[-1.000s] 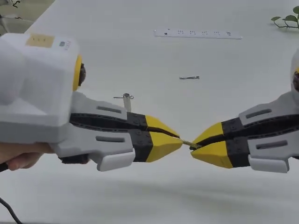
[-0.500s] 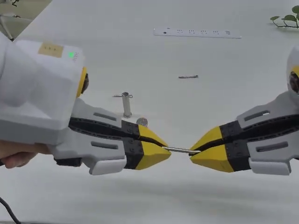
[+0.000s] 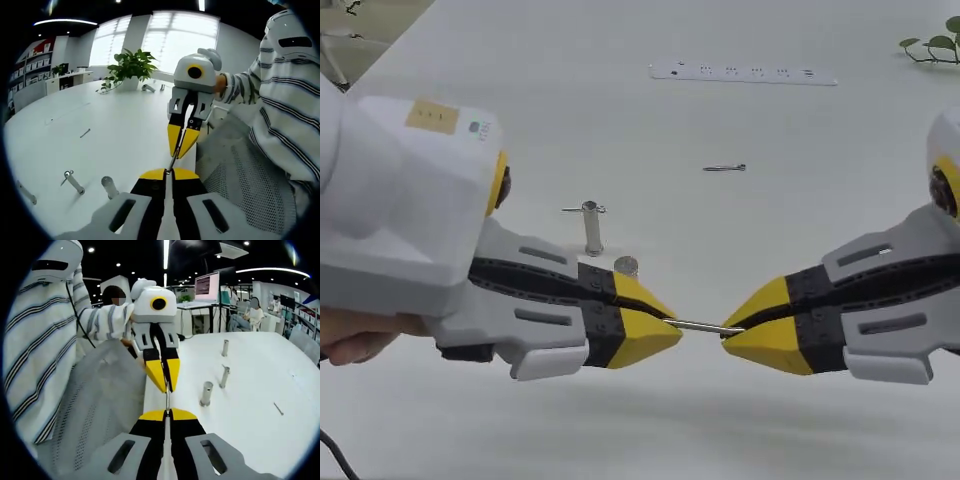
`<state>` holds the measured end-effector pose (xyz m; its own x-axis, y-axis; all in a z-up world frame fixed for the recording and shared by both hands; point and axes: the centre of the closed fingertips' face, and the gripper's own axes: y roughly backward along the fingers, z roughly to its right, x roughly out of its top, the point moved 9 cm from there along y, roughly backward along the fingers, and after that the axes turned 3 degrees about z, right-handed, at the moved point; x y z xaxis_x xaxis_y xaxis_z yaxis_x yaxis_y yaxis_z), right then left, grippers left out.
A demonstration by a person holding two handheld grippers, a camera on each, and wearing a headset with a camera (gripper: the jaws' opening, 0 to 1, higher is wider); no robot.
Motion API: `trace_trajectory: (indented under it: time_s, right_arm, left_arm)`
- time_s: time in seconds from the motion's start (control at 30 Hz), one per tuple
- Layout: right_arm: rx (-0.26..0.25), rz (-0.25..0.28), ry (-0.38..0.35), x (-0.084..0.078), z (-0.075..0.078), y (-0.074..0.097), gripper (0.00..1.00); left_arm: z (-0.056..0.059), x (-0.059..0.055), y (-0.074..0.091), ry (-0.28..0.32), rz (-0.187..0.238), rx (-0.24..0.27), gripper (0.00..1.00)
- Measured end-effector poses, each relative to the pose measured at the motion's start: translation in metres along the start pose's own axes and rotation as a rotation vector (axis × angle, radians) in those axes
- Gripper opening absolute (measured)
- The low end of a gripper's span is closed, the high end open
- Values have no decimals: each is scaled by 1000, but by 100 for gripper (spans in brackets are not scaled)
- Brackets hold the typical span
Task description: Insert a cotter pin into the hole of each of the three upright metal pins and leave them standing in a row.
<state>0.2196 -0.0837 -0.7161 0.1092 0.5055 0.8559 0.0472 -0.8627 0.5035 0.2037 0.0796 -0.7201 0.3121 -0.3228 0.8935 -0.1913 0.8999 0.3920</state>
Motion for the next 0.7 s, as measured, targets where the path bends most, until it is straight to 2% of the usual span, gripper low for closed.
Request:
trace_trajectory:
  time_s: [0.2,0.4,0.43,0.47,0.57,0.7]
  right_arm:
    - [5,-6,-1,-1,0,-4,3]
    - [-9,-27,5,-4,3,-7,3]
    - [-19,-33,-4,-5,5,-8,3]
    - [-26,-36,-15,-5,7,-8,3]
    - [-48,-52,-43,-8,11,-9,3]
    - [-76,-73,-57,-12,17,-10,3]
  left_arm:
    - [2,-2,-4,22,0,5,7]
    - [-5,-9,-2,21,-14,39,18]
    - [-6,-10,-2,20,-19,49,19]
    - [-11,-13,0,30,-36,79,20]
    - [-22,-20,7,73,-30,120,21]
    - [-34,-28,15,72,-34,174,26]
